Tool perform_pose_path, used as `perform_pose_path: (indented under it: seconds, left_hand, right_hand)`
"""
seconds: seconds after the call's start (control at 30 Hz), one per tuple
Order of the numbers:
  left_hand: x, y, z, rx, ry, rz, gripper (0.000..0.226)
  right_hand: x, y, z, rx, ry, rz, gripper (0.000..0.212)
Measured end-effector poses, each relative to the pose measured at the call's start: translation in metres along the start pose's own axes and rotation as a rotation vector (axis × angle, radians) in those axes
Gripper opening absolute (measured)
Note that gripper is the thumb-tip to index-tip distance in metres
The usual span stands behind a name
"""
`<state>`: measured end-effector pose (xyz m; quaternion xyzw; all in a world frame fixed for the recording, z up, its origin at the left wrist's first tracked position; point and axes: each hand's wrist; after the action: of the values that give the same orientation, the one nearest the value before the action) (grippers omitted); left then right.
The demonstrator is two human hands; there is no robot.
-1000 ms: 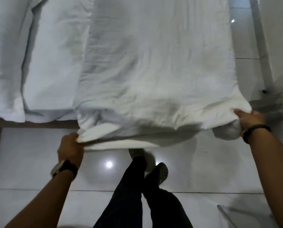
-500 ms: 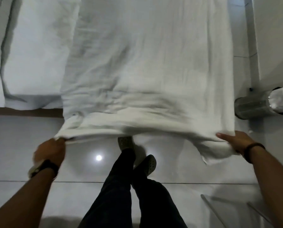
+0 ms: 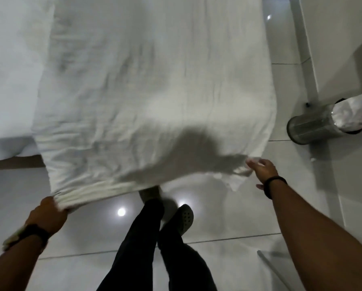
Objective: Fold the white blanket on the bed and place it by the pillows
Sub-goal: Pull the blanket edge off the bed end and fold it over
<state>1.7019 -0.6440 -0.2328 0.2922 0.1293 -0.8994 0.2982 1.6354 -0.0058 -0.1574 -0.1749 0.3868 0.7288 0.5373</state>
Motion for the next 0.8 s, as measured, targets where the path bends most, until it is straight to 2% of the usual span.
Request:
perform_pose_path:
  seconds: [0.07,0.13,0.2,0.3,0.37,0.43,0.5,0.6,0.67,0.8]
  left_hand:
    - [0.023,-0.022,-0.008,-0.345,0.009,0.070,0.107]
    - [0.028,-0.071,0.010,-0.600,-0.108,0.139,0.117]
    - [0.046,-0.108,0.033,-0.766,-0.199,0.056,0.107]
    - [0.061,-0.130,0.052,-0.874,-0.191,0.002,0.079]
    - [0.059,-0.137,0.060,-0.920,-0.192,-0.032,0.067]
    - [0.060,-0.131,0.065,-0.937,-0.103,-0.045,0.053]
    - [0.059,-0.123,0.062,-0.920,-0.021,0.035,0.043]
    - [0.042,-0.119,0.061,-0.897,0.058,0.117,0.026]
    - [0.027,-0.104,0.060,-0.899,0.070,0.177,0.032]
    - [-0.006,-0.065,0.060,-0.759,-0.021,0.229,0.036]
  right_hand:
    - [0.019,0.017,-0.005,0.245,0.025,-0.046,0.101]
    - [0.041,0.036,-0.012,0.385,0.059,0.021,0.113]
    - [0.052,0.052,-0.021,0.481,0.140,0.072,0.107]
    - [0.056,0.057,-0.030,0.492,0.186,0.065,0.103]
    - [0.050,0.050,-0.032,0.445,0.192,0.039,0.098]
    - [0.037,0.039,-0.035,0.380,0.239,0.008,0.094]
    - [0.023,0.030,-0.039,0.317,0.285,-0.033,0.094]
    - [0.002,0.016,-0.042,0.148,0.315,-0.083,0.082]
    - [-0.012,0.005,-0.041,0.078,0.290,-0.104,0.069]
    - [-0.045,-0.015,-0.029,0.287,0.113,-0.087,0.040]
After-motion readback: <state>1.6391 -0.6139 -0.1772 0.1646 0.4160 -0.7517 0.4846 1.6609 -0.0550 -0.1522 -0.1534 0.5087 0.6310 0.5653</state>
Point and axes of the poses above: each hand's wrist, its own x-axis towards the middle knuckle, its own z-axis out of the back of the hand, y = z × x, and after that the axes turned 9 degrees about -y, right-handed
